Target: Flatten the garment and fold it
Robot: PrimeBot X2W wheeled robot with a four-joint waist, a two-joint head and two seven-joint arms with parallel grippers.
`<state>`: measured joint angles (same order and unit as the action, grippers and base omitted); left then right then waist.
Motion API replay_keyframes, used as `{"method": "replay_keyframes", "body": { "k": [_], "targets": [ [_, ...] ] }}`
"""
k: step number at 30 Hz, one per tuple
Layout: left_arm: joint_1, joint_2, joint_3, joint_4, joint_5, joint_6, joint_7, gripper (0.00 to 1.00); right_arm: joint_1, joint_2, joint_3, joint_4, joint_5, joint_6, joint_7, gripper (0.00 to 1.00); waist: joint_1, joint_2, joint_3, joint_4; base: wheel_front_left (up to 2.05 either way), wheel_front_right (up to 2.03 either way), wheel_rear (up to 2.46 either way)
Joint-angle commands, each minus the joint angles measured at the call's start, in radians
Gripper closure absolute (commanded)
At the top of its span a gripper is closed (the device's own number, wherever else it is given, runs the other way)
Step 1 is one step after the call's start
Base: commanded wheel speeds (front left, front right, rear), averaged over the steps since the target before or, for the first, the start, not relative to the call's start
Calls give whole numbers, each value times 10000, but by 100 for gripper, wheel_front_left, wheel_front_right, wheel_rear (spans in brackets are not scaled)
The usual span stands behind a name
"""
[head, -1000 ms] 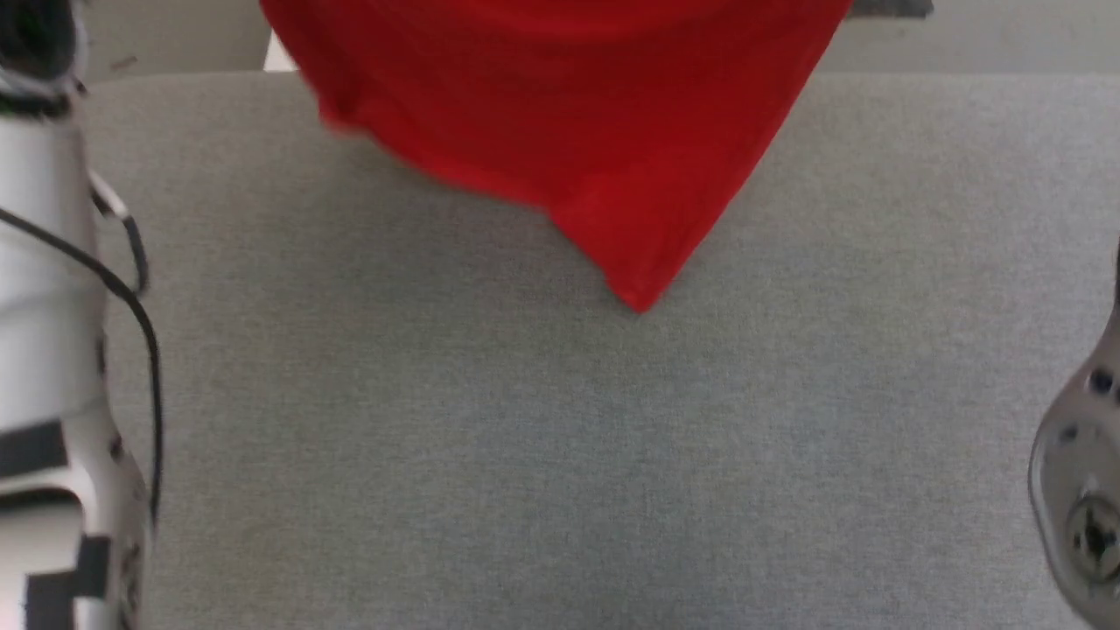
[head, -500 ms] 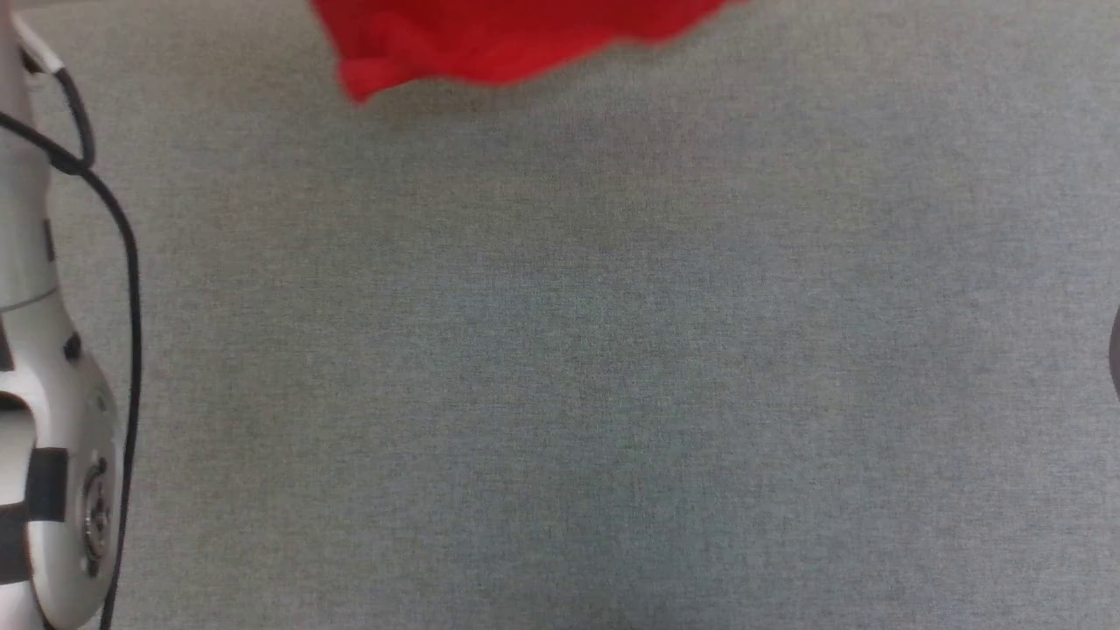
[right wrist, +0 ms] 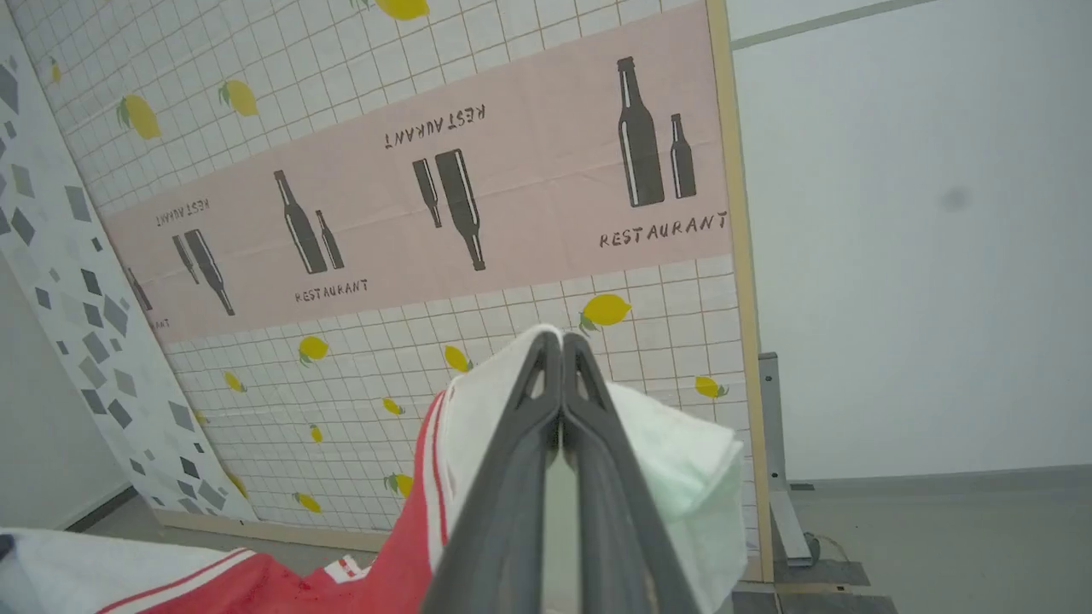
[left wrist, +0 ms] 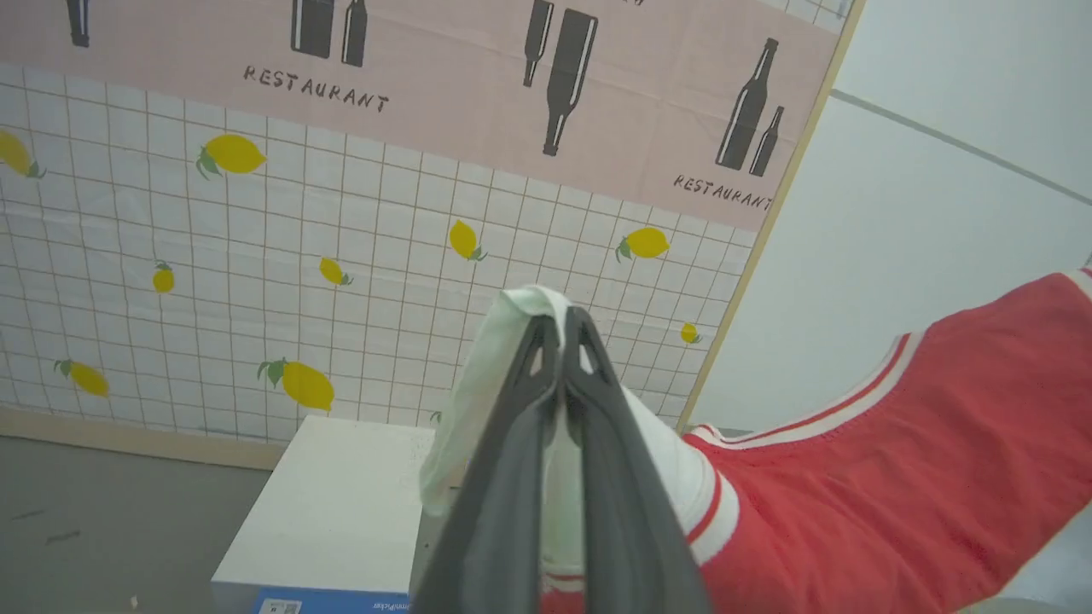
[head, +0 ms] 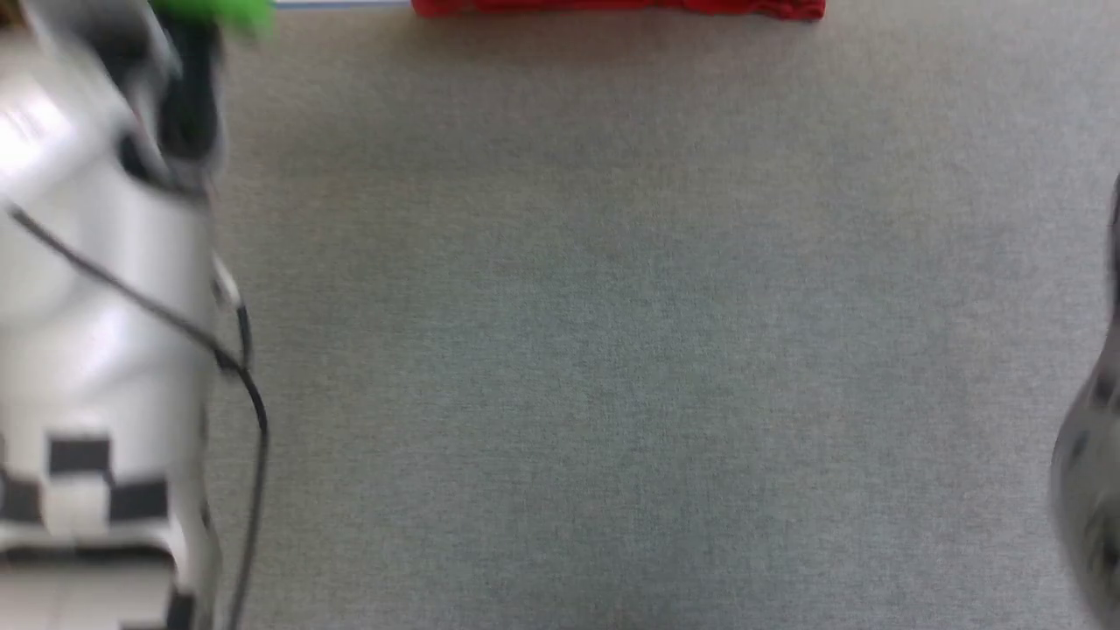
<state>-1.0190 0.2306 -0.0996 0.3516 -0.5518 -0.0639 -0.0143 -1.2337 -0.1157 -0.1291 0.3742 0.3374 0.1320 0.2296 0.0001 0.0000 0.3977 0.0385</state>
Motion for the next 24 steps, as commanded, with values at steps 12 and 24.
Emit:
{"method": "replay_keyframes", "body": {
  "k": [12, 24],
  "targets": [
    [6269, -720, -434, -1062, -577, 204, -397, 100, 8719, 533, -825, -4271, 1429, -13, 1128, 100, -1, 0, -2236, 230, 0, 0, 0],
    [10197, -851, -53, -1138, -1026, 1178, -423, 100, 12412, 637, -1105, -3952, 209, -13, 1629, 100, -1, 0, -3641, 308, 0, 0, 0]
  ]
}}
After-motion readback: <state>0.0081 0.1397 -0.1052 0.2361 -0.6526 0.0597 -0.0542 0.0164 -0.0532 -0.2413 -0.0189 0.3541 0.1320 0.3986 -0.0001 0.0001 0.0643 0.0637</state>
